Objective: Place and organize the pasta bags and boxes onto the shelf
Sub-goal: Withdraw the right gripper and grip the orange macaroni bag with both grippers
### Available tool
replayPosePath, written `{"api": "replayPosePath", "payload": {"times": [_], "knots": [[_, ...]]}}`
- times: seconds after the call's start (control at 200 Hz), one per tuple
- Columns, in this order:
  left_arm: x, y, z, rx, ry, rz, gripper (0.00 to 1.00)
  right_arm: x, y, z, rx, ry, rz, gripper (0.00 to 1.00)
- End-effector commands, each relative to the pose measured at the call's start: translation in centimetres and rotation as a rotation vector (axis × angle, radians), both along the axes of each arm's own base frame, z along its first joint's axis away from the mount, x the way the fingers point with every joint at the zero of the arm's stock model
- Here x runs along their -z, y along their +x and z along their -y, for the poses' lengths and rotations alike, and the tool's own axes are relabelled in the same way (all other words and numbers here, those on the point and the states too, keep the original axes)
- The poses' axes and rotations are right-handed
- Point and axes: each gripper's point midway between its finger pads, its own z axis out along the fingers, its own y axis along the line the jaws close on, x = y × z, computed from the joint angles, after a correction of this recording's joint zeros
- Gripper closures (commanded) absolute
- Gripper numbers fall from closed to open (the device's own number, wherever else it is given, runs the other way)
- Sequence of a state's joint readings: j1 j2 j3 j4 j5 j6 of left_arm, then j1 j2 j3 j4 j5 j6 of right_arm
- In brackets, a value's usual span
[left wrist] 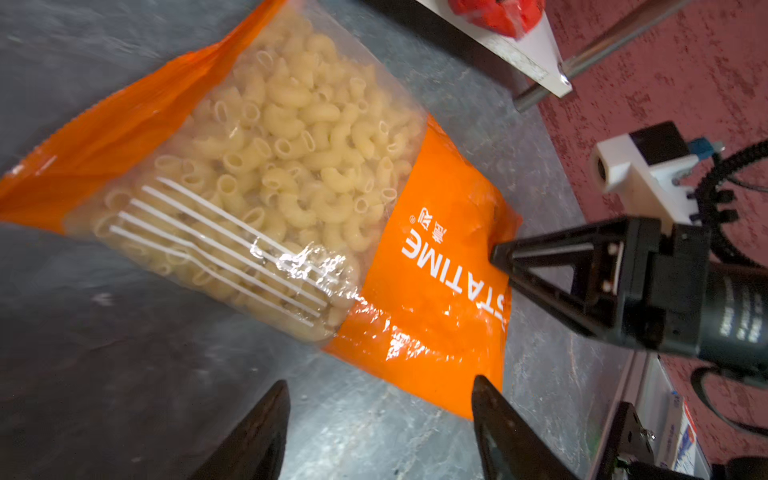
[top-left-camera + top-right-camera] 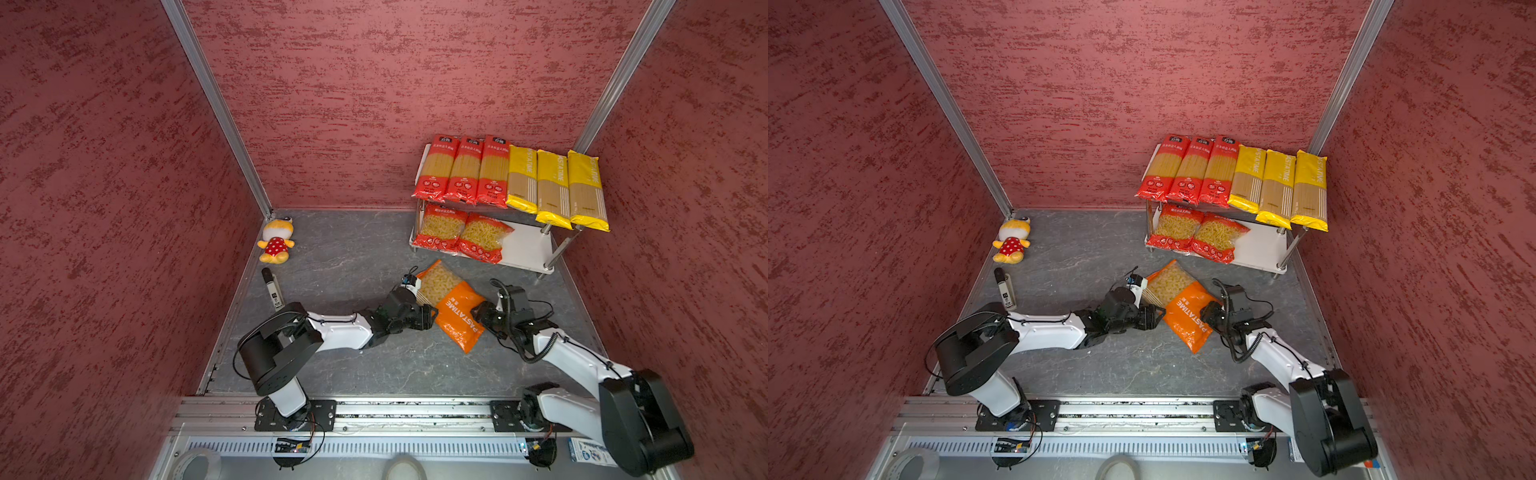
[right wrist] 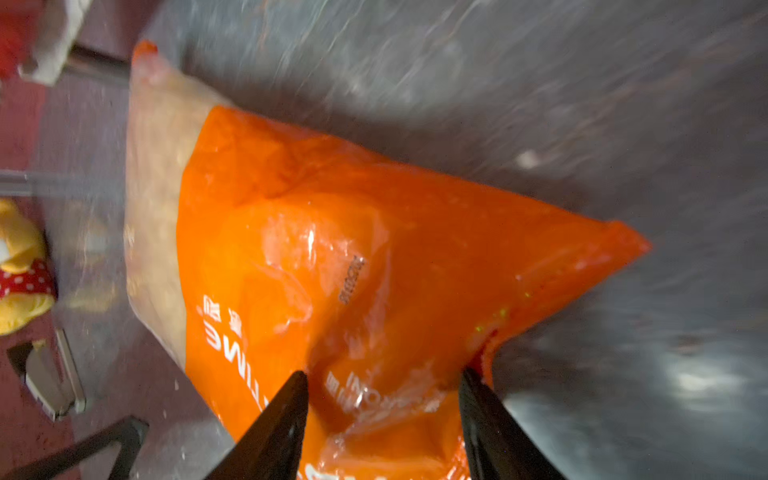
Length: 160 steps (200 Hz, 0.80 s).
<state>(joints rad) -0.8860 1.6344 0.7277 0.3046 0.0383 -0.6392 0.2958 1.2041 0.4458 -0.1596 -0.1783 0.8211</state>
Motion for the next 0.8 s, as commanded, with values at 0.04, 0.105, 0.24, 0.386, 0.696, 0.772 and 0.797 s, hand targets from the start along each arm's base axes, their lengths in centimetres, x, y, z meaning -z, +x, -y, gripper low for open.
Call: {"api": "replayPosePath", "payload": {"times": [0.04,0.105,0.24,0.386,0.696,0.772,0.797], "knots": [[-0.9,1.3,-3.9,-0.083,0.036,0.008,0.31,-1.3,1.8,-4.5,-0.095,0.023,-0.004,0.41],[-1.1,1.5,-5.6,-0.119,0.050,0.004,0.31,-2.2,2.2,-5.1,-0.139,0.021,0.006,0.40],[-0.8,1.5,-8.3,-0.188,0.039,-0.048,0.30,-4.4,3.5,-3.4,-0.194,-0.126,0.070,0.36],[-0.7,1.1,-8.7,-0.235,0.007,-0.083,0.25,-5.2,4.7,-1.9,-0.225,-0.232,0.101,0.34],[0.4,0.9,-7.7,-0.218,0.013,-0.108,0.24,-3.7,6.0,-2.8,-0.210,-0.190,0.110,0.32],[1.0,0.6,-6.9,-0.205,0.008,-0.125,0.24,-2.8,6.4,-2.9,-0.217,-0.201,0.113,0.31],[1.3,0.5,-6.8,-0.204,0.004,-0.131,0.24,-2.9,6.5,-3.1,-0.222,-0.190,0.122,0.31]]}}
